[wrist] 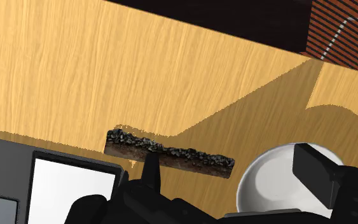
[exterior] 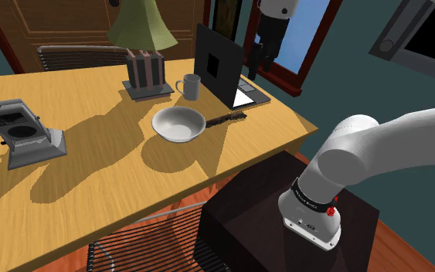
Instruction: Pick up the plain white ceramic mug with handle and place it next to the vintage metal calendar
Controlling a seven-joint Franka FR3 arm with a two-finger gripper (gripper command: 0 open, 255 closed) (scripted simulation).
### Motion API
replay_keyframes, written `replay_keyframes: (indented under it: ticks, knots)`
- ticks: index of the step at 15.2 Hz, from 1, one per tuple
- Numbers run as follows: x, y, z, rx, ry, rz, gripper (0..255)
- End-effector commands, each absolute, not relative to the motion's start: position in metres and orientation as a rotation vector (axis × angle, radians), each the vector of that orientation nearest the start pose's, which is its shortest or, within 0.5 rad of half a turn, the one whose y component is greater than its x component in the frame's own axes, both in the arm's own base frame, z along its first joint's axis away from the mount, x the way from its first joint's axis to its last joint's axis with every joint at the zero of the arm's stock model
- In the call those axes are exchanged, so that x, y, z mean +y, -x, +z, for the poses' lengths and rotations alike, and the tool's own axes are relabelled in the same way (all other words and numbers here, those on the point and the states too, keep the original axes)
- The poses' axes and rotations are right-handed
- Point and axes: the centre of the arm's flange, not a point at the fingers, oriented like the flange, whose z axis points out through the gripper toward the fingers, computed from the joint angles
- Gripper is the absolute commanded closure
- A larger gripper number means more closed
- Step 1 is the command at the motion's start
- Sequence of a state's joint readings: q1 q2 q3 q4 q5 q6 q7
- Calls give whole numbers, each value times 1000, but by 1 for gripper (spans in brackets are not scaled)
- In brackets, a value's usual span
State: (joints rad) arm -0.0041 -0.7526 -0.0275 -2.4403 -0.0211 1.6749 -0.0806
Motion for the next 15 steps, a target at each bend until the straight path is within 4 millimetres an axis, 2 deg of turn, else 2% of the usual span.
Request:
replay_keyframes:
  ticks: [1, 15]
  knots:
    - [-14, -322, 549, -93, 3142, 20, 0]
    - [-55, -469, 466, -55, 3128, -114, 0]
